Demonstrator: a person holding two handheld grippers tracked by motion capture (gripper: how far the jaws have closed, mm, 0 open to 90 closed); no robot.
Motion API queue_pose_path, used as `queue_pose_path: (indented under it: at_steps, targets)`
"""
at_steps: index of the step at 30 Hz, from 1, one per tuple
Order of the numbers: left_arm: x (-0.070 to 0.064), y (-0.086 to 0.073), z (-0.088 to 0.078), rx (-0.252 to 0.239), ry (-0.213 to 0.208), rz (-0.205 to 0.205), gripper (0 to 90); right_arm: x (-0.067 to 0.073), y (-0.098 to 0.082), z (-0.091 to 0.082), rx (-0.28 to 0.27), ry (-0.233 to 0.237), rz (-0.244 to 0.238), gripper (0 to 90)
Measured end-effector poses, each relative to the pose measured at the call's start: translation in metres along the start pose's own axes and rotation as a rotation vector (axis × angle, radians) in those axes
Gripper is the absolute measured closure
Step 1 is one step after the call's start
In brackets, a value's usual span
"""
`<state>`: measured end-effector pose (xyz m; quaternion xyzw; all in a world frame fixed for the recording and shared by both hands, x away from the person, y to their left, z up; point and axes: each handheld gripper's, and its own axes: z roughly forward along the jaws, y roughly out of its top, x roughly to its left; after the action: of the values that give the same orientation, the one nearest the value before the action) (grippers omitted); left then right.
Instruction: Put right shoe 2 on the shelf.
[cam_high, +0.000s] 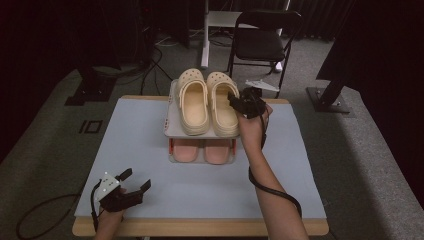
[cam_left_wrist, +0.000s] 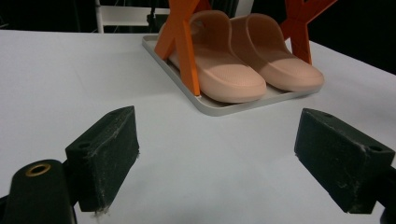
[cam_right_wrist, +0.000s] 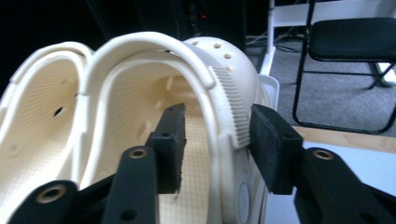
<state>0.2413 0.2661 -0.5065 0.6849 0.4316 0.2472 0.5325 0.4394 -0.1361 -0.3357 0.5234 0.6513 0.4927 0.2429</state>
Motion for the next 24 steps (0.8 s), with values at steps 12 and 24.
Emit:
queue_pose_path:
  at_steps: [12, 24]
  targets:
    - [0.001, -0.001, 0.001, 0.003, 0.002, 0.0, 13.5, -0.006, -0.007, -0.011, 0.01, 0.052, -0.069, 38.9]
    - [0.0, -0.001, 0.002, 0.011, 0.0, -0.002, 13.4, -0.018, -0.015, -0.036, -0.008, 0.07, -0.095, 37.1]
